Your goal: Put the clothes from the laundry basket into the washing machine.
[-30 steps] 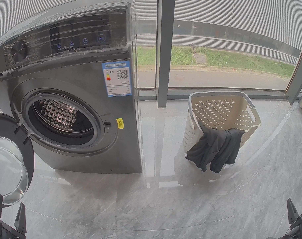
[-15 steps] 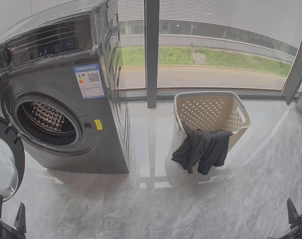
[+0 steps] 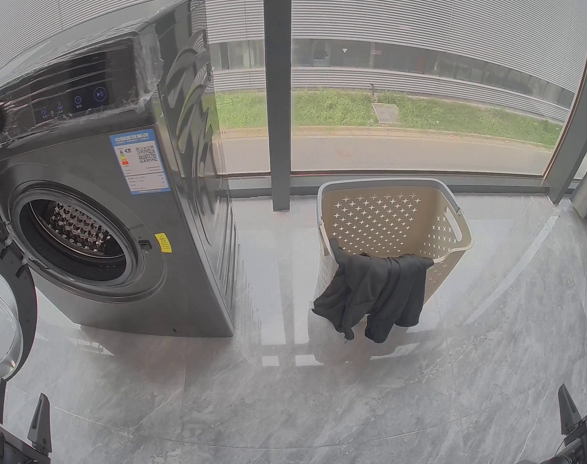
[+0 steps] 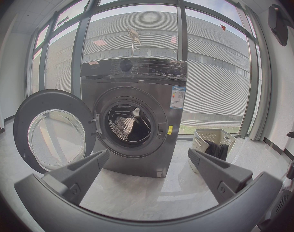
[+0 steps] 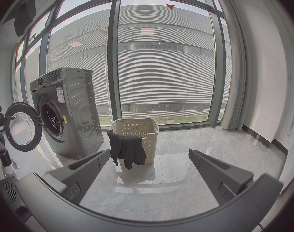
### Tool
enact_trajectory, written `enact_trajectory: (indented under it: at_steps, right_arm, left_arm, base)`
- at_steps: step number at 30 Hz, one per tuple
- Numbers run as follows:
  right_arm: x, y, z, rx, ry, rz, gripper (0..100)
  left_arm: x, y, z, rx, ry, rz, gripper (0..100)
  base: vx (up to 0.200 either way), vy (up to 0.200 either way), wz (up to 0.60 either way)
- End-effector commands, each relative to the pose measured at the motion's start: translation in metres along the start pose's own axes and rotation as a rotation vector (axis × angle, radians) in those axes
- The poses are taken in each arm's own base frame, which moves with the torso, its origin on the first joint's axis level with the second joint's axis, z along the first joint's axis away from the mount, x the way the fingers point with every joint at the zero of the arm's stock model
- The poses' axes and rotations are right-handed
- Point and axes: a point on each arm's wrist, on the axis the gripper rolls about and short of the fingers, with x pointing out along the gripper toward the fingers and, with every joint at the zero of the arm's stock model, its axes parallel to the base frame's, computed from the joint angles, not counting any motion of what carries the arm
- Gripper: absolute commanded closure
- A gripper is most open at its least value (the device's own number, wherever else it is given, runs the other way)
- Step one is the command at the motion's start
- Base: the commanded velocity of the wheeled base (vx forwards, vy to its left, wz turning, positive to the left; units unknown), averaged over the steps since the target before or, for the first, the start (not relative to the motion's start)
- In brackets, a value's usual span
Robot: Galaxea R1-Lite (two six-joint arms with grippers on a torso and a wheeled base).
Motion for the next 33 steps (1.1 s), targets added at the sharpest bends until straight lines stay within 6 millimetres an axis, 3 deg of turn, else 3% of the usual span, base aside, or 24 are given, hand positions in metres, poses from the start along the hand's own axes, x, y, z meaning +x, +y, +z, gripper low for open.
enact_trajectory:
  at_steps: [1, 6, 15, 24, 33]
  right_arm:
    - [0.0, 0.0, -0.0049, 0.0, 0.001, 0.0, 0]
    - [0.0, 0.0, -0.0049, 0.0, 0.001, 0.0, 0]
    - [0.0, 0.0, -0.0049, 0.0, 0.001, 0.0, 0]
    - [0.0, 0.0, -0.0049, 0.0, 0.001, 0.0, 0]
    - [0.0, 0.0, -0.0049, -0.002, 0.001, -0.003, 0]
  left_arm:
    - [-0.0003, 0.0005, -0.0047, -0.003, 0.0, -0.001, 0]
    - [-0.0003, 0.0004, -0.0047, -0.003, 0.0, 0.0, 0]
    - [-0.0003, 0.0004, -0.0047, 0.004, 0.0, 0.0, 0]
    - [-0.0004, 0.0004, -0.0045, 0.01, 0.0, -0.003, 0]
    - [-0.0004, 0.0004, -0.0045, 0.008, 0.0, -0.001, 0]
  base:
    - [0.0, 0.0, 0.0]
    - [0.0, 0.0, 0.0]
    - [0.0, -0.2, 0.0]
    - [0.0, 0.0, 0.0]
    - [0.2, 0.0, 0.0]
